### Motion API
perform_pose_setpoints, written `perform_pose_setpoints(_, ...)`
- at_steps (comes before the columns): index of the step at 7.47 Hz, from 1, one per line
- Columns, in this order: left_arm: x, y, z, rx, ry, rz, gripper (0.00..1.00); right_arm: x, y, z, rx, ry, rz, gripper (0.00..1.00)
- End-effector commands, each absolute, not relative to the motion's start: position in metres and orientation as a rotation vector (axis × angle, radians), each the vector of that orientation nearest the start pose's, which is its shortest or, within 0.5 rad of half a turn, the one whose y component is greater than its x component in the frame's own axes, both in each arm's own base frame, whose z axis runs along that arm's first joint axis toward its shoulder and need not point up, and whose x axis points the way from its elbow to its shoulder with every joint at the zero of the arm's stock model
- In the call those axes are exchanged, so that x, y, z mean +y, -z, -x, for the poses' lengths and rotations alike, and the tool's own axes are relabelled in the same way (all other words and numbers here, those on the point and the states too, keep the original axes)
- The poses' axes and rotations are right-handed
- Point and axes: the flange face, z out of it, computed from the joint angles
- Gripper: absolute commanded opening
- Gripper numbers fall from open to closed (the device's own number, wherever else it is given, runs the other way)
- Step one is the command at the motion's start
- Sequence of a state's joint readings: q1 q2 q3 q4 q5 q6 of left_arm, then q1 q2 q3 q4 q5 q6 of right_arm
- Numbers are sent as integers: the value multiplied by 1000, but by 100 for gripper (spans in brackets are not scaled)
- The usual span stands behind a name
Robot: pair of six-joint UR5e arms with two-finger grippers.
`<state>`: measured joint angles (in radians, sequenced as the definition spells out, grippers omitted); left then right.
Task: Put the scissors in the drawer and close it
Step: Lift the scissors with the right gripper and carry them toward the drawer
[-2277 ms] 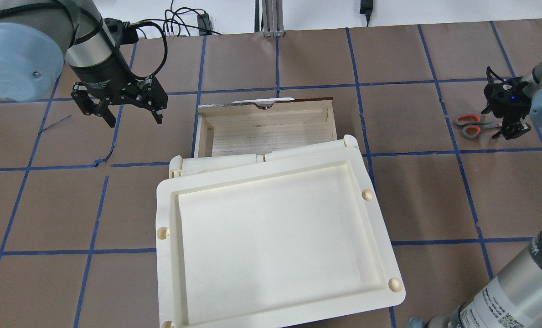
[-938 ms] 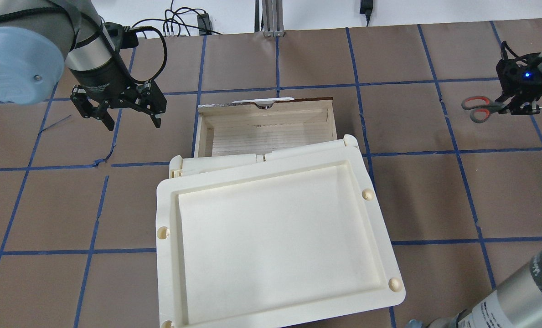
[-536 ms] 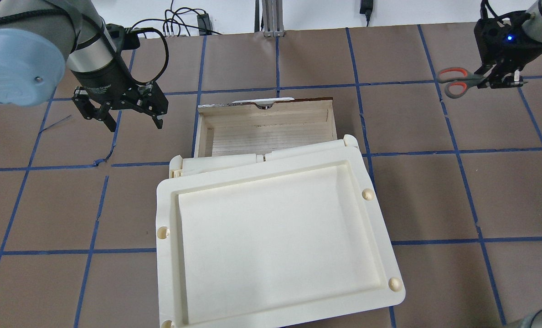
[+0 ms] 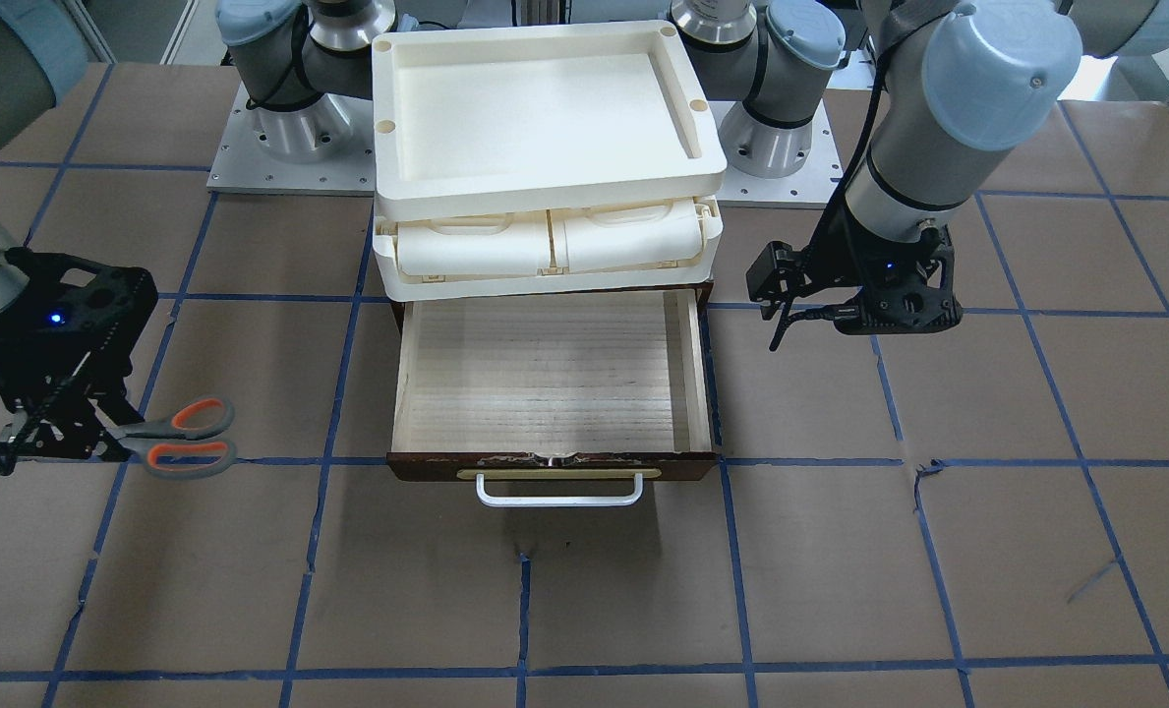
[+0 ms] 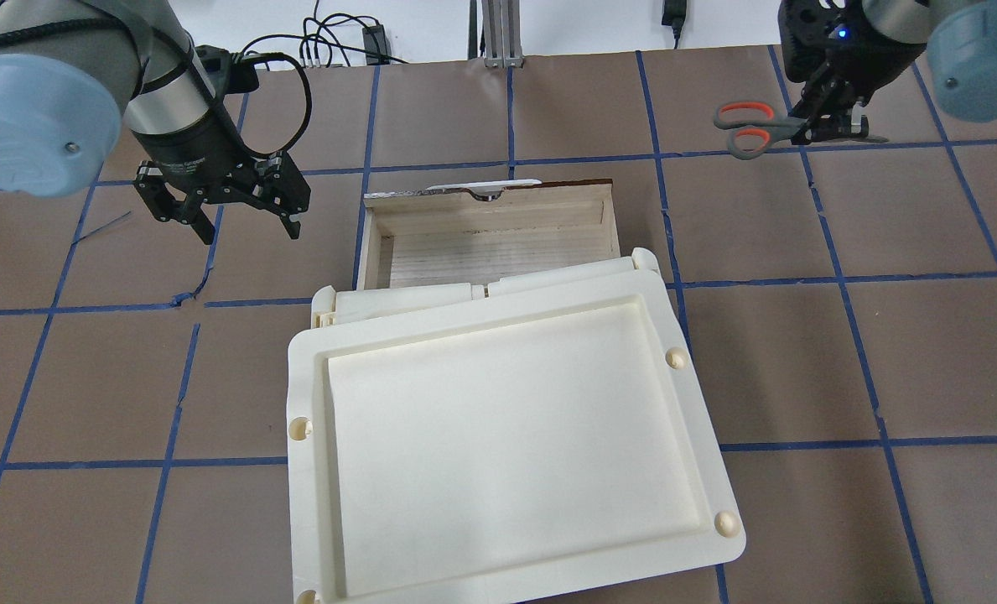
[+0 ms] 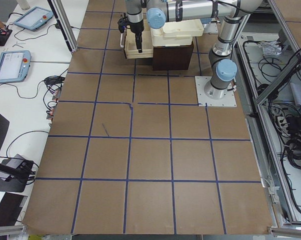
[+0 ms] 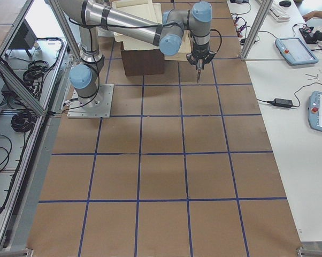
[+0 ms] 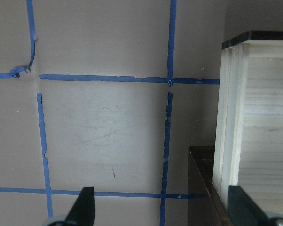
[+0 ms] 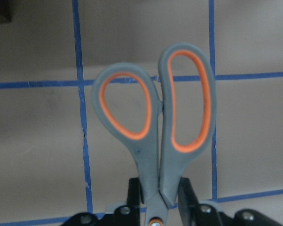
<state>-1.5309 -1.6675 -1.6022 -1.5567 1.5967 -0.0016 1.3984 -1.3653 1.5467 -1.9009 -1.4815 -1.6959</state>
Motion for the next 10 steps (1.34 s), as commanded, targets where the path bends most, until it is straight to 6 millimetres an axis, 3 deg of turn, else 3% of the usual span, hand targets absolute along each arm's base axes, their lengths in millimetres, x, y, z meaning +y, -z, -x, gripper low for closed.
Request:
perform_pose_setpoints(1,-522,-425,110,3112,-182,62,100,-586,-443,-109,2339,286,2156,0)
perform_pose_setpoints(3,-522,-425,110,3112,-182,62,100,-574,-441,-171,2306,299,2169,0)
perform_pose_setpoints(7,-522,-425,110,3112,-182,62,100,-554,-426,-277,2304,269,2130,0)
perform_pose_setpoints(10,-522,-425,110,3112,-182,62,100,-544,-396,-331,2418,188,1982,0)
